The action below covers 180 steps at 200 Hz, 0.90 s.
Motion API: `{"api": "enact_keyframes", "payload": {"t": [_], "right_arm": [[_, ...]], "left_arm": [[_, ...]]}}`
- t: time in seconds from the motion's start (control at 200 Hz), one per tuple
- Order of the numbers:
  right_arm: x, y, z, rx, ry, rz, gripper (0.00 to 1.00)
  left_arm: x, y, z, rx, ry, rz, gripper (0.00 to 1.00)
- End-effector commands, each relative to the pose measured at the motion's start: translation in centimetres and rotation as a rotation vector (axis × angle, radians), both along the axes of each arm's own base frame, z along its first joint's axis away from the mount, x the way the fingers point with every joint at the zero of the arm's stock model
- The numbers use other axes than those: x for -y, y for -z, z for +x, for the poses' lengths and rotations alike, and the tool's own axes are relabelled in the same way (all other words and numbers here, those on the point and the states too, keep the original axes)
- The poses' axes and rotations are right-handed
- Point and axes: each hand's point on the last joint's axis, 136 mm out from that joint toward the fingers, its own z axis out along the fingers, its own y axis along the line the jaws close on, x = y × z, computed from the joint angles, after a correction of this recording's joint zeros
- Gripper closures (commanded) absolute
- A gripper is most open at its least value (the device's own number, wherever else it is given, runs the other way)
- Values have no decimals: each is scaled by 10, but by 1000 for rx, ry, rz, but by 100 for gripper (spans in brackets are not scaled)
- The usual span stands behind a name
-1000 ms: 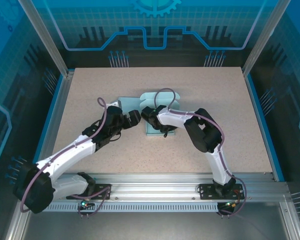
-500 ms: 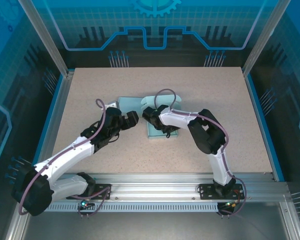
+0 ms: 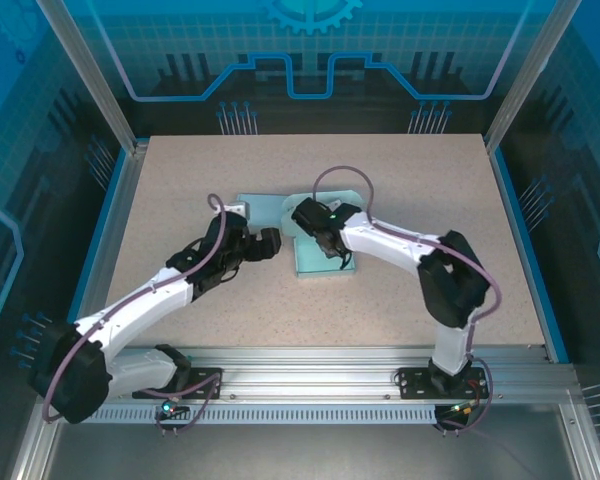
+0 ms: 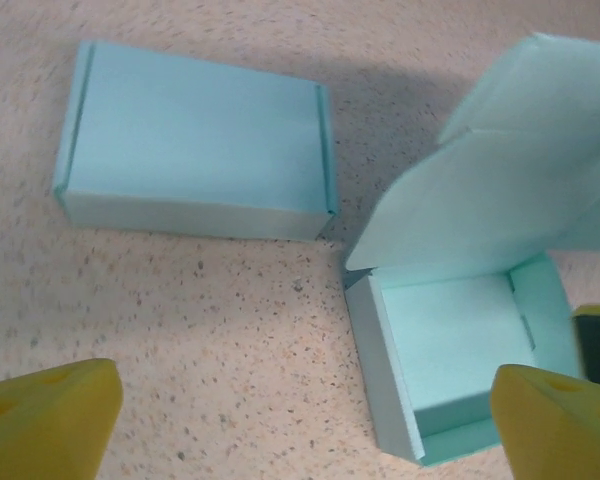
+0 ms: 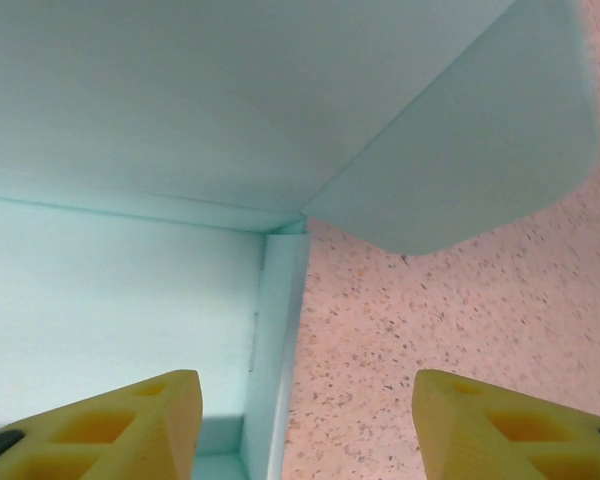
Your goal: Fold the paper box
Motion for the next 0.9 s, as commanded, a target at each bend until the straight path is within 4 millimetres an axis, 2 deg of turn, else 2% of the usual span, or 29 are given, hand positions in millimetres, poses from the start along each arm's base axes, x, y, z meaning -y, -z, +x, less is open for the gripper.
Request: {"api": "enact_keyframes", "payload": {"t": [0.0,0.175,0.28,0.34,0.4,0.49,0.795,0.895], "right_arm": [[-6,-37,2,58,-72,184,39],[10,-56,10,48,-142,436,36],[24,-54,22,33,-157,531,35],[27,-53,29,23,-177,587,35],[25,-52,34,13,-213,638,35],[21,-50,41,8,-261,653,35],[18,-29,57,-38,-273,618,37],[14,-24,60,-51,-274,628,41]], "left_arm": [[12,-16,14,64,178,150,11],[34,-8,35,87,342,240,15],[37,2,49,59,339,274,24],[40,7,56,45,340,277,30],[42,11,61,35,334,279,32],[44,14,68,33,322,279,38],[43,23,77,10,309,282,45],[43,28,80,-1,312,296,48]]}}
